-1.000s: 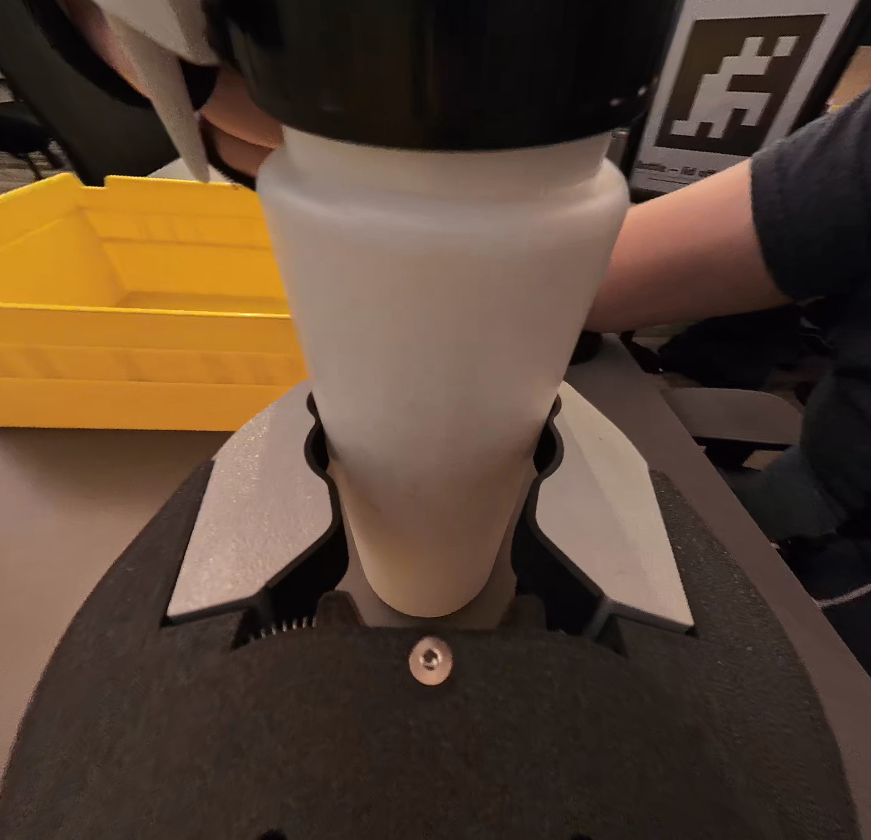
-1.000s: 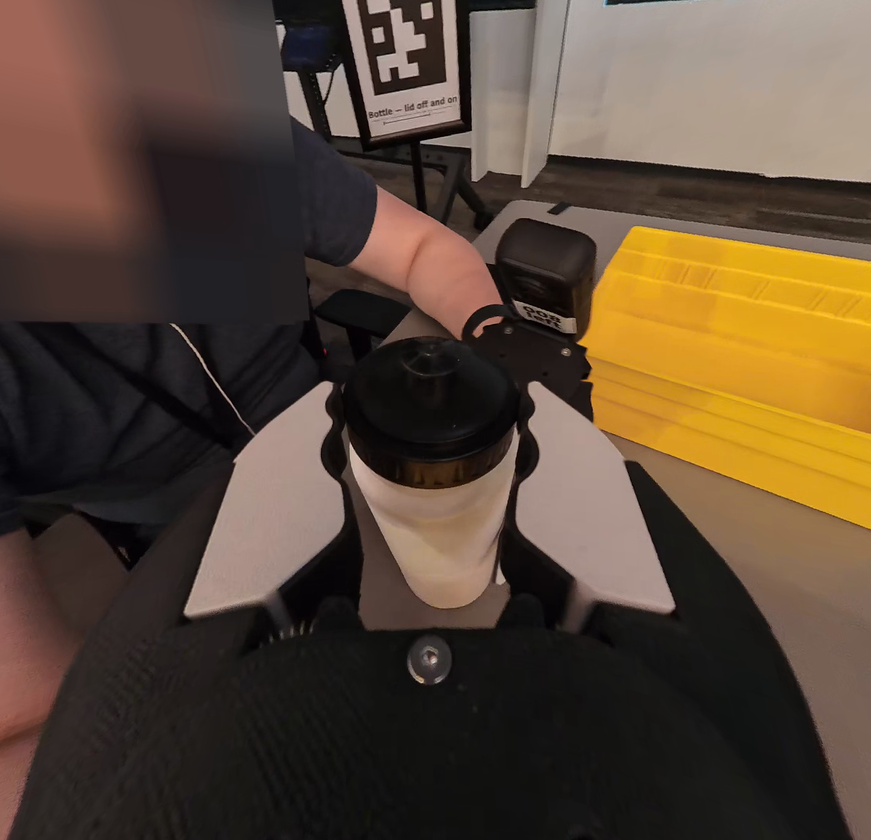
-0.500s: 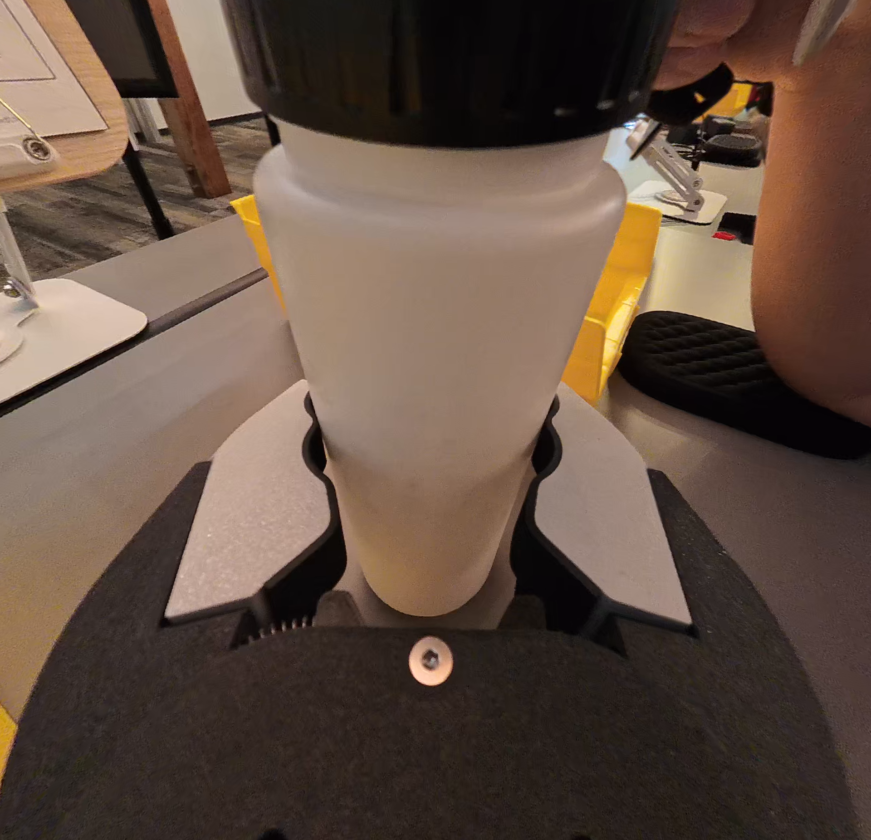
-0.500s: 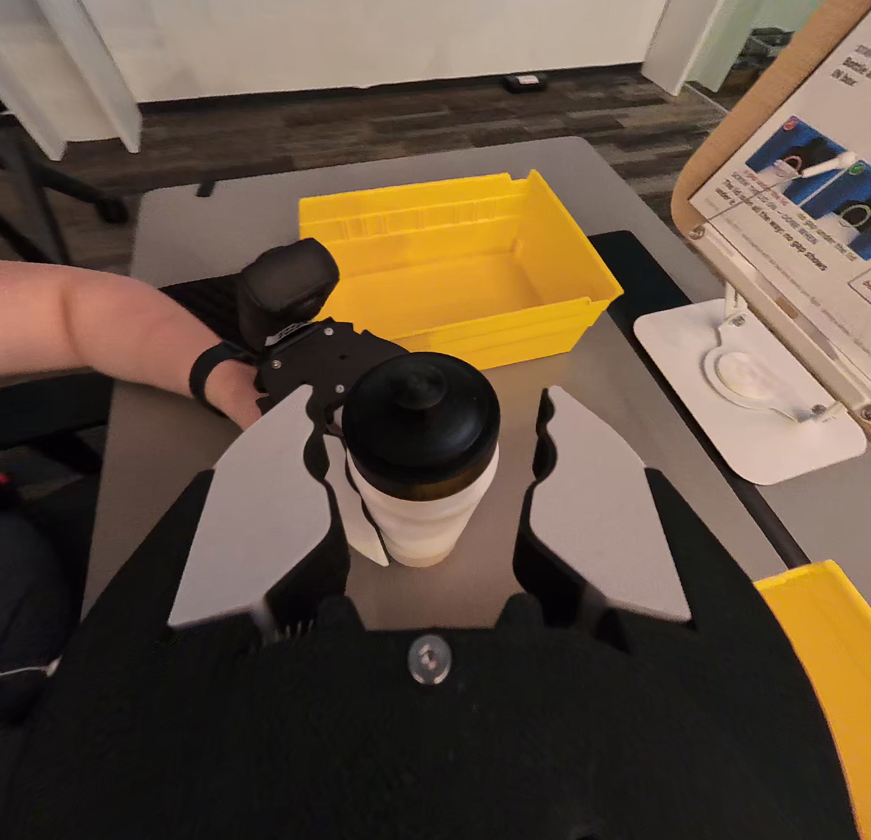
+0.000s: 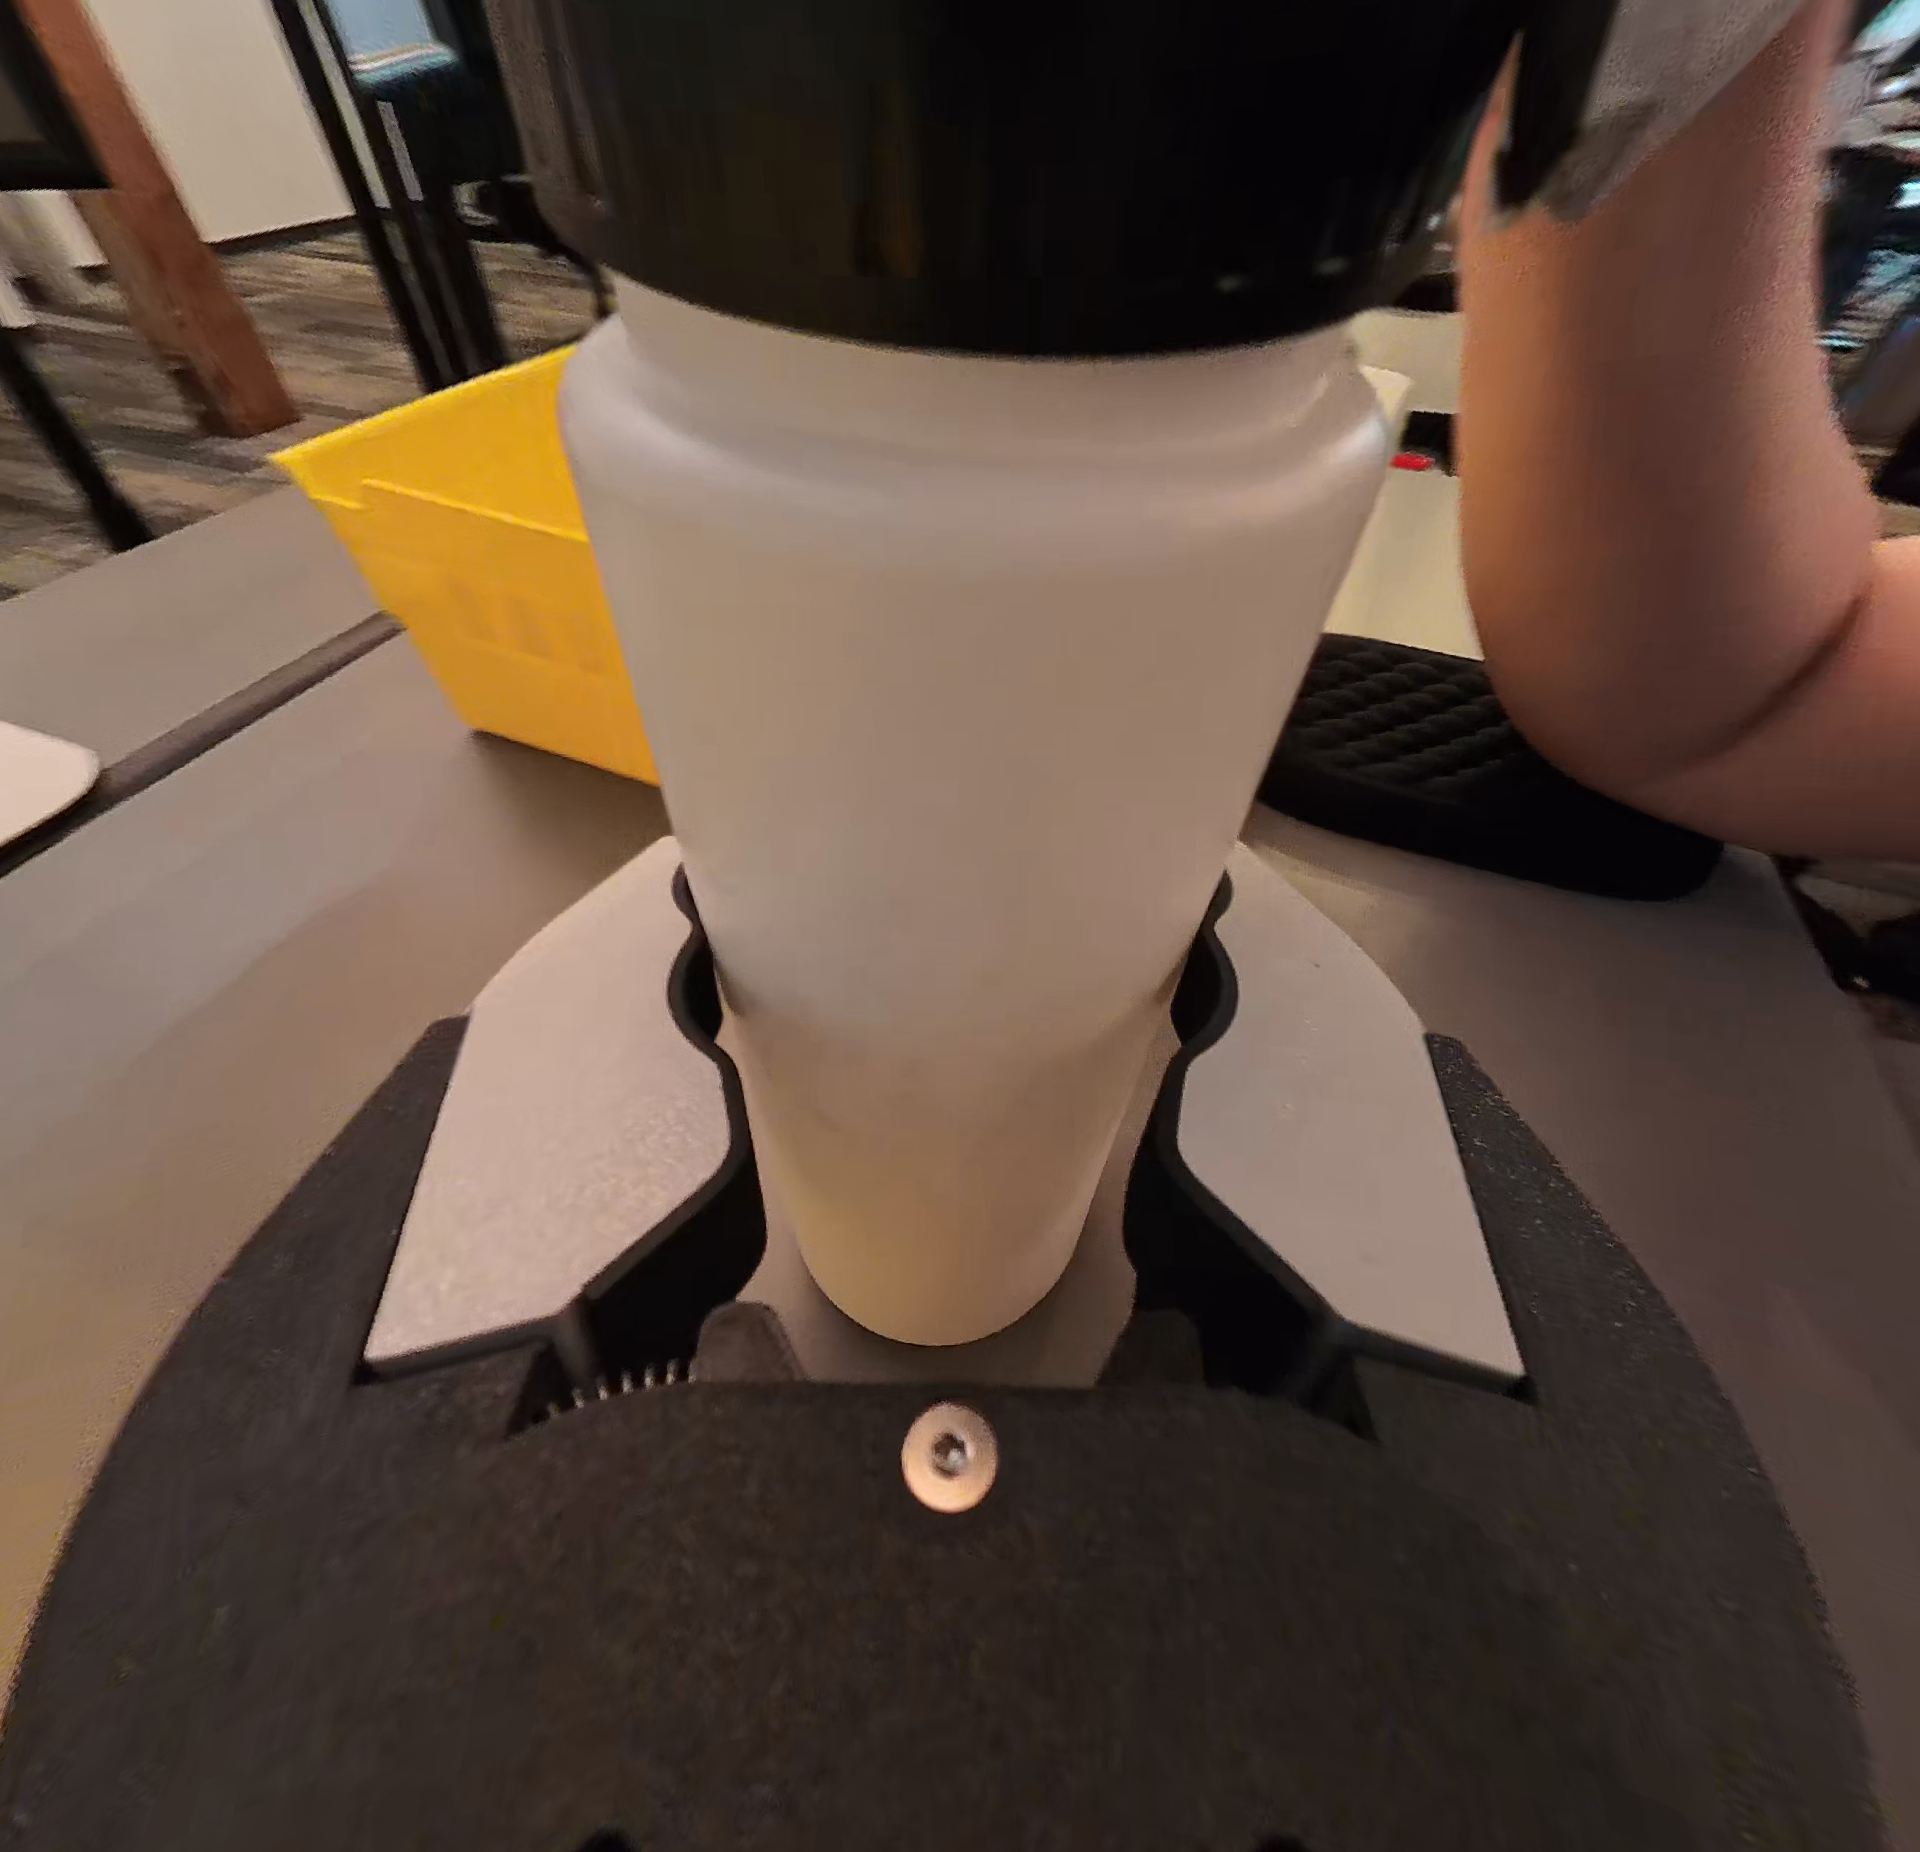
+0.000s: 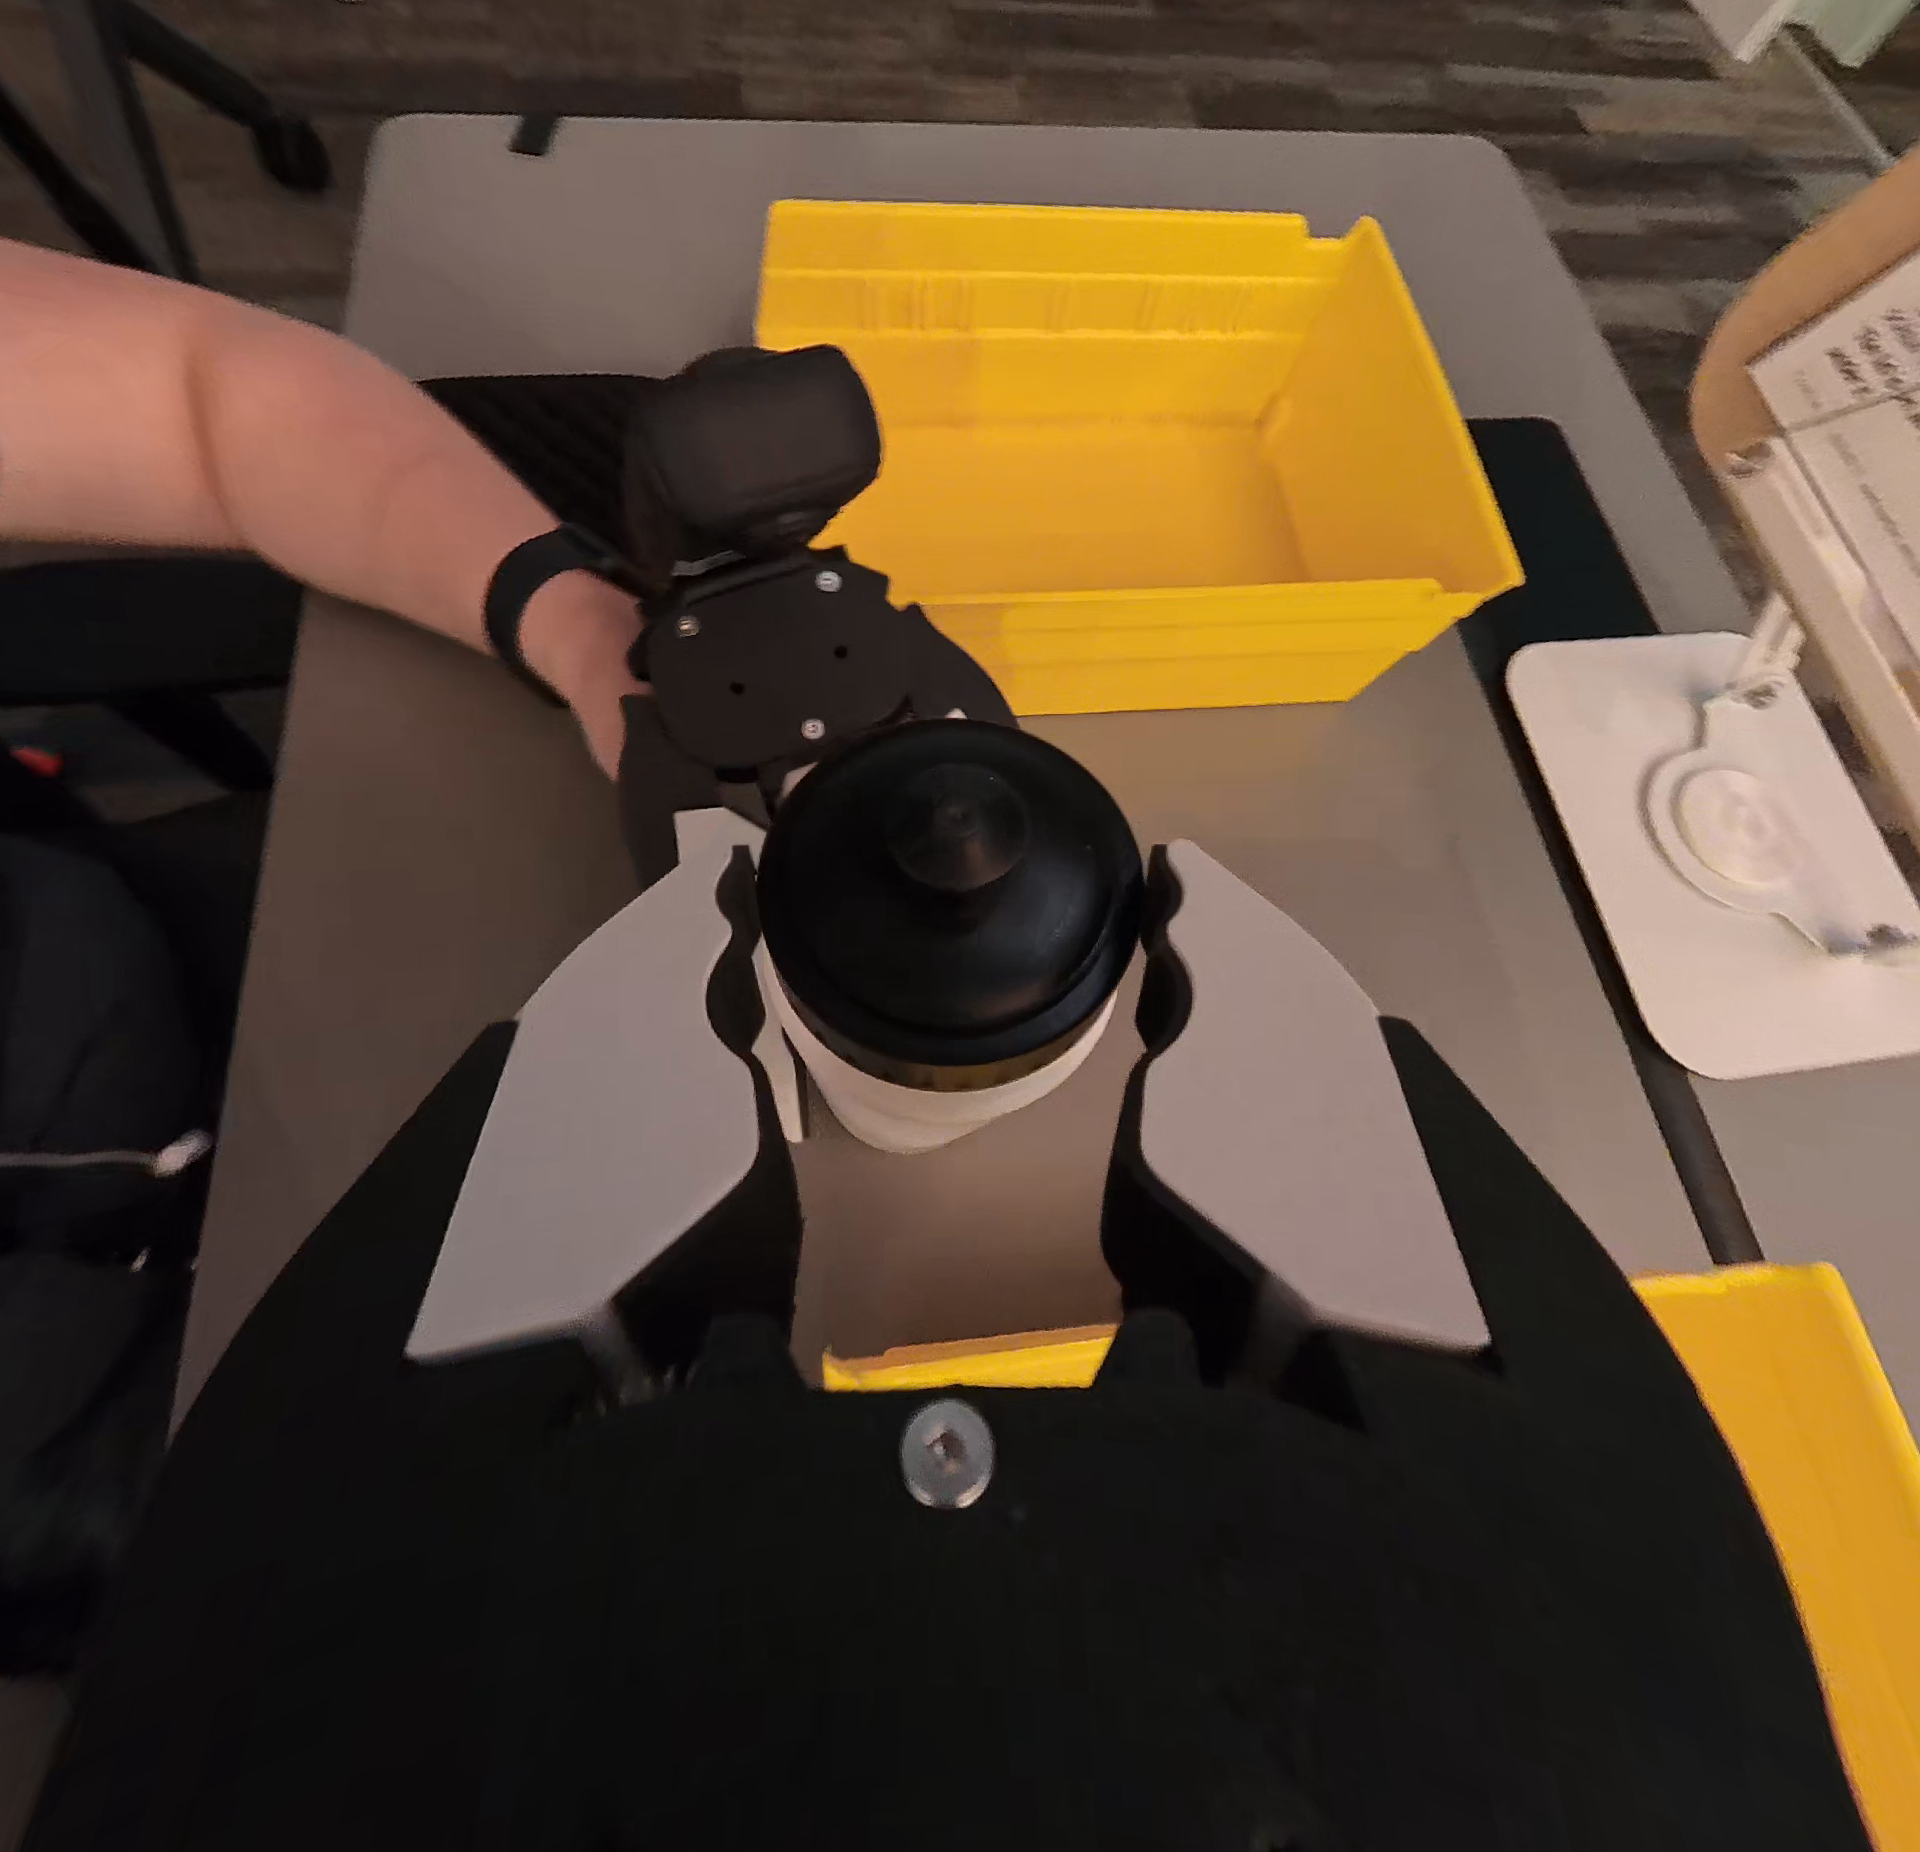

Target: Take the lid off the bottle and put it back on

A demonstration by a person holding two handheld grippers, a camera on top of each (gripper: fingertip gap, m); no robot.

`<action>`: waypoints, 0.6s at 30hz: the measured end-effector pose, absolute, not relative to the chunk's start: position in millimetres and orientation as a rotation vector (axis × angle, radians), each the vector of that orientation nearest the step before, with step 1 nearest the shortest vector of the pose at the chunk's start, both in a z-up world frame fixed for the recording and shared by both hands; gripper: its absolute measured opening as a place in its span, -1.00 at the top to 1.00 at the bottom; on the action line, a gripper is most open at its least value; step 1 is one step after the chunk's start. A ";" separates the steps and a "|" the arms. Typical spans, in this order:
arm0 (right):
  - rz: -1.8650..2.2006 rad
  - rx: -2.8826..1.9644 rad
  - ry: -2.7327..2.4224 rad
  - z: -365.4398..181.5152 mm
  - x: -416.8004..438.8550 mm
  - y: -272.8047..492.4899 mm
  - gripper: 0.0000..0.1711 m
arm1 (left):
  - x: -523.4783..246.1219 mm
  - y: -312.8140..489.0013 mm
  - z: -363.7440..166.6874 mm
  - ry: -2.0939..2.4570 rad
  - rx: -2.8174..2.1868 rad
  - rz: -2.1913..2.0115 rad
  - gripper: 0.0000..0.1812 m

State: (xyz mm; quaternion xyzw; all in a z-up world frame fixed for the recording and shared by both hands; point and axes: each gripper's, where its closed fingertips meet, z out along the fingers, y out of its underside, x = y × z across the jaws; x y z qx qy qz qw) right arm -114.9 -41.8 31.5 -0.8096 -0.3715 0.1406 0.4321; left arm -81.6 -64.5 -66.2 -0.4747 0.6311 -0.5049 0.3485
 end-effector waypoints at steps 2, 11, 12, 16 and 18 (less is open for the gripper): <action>0.422 -1.975 -1.015 31.6 -117.3 -51.4 0.16 | -83.7 -75.5 -66.5 1.696 -1.184 -1.352 0.04; 0.856 -1.664 -1.365 34.3 -139.7 -104.8 0.16 | -107.8 -130.7 -66.9 1.977 -0.913 -1.572 0.05; 0.892 -1.623 -1.387 34.8 -141.3 -108.1 0.16 | -109.3 -133.1 -66.8 1.987 -0.899 -1.583 0.05; 0.948 -1.601 -1.320 38.8 -136.1 -98.6 0.16 | -104.1 -126.7 -65.4 1.939 -0.991 -1.589 0.04; 0.886 -1.615 -1.253 43.2 -129.8 -87.1 0.16 | -99.9 -118.7 -64.1 1.893 -1.054 -1.590 0.04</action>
